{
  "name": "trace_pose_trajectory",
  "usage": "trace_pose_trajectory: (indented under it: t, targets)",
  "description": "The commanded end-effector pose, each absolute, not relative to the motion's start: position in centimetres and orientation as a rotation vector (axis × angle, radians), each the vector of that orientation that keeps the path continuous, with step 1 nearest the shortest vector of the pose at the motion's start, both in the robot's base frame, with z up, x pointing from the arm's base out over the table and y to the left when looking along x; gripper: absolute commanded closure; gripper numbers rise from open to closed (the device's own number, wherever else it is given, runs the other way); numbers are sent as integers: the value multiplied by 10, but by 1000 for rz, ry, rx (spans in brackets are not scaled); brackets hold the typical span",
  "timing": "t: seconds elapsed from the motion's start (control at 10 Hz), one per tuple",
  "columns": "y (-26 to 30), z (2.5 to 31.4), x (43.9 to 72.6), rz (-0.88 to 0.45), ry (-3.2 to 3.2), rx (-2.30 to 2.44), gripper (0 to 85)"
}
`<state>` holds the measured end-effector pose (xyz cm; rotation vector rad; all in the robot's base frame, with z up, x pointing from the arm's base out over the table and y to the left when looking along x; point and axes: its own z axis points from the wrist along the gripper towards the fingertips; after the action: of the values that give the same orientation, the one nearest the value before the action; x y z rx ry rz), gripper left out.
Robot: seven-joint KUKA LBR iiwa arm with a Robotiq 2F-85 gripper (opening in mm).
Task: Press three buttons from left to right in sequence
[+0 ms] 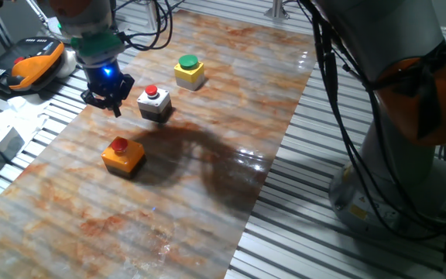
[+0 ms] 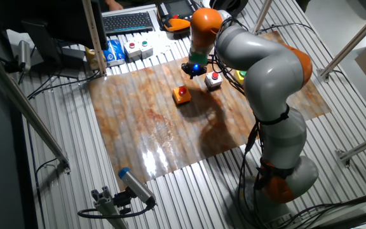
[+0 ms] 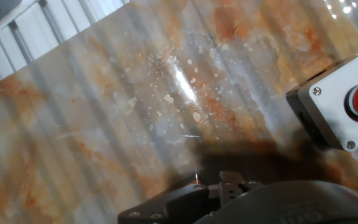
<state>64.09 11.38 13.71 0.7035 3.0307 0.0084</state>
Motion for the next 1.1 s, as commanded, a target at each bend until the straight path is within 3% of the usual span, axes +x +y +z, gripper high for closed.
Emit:
trace_pose_trajectory:
  t: [0.0, 1.0]
  targets:
    - [114, 137, 641, -2, 3030, 704, 850]
    - [127, 131, 628, -82, 3014, 668, 850]
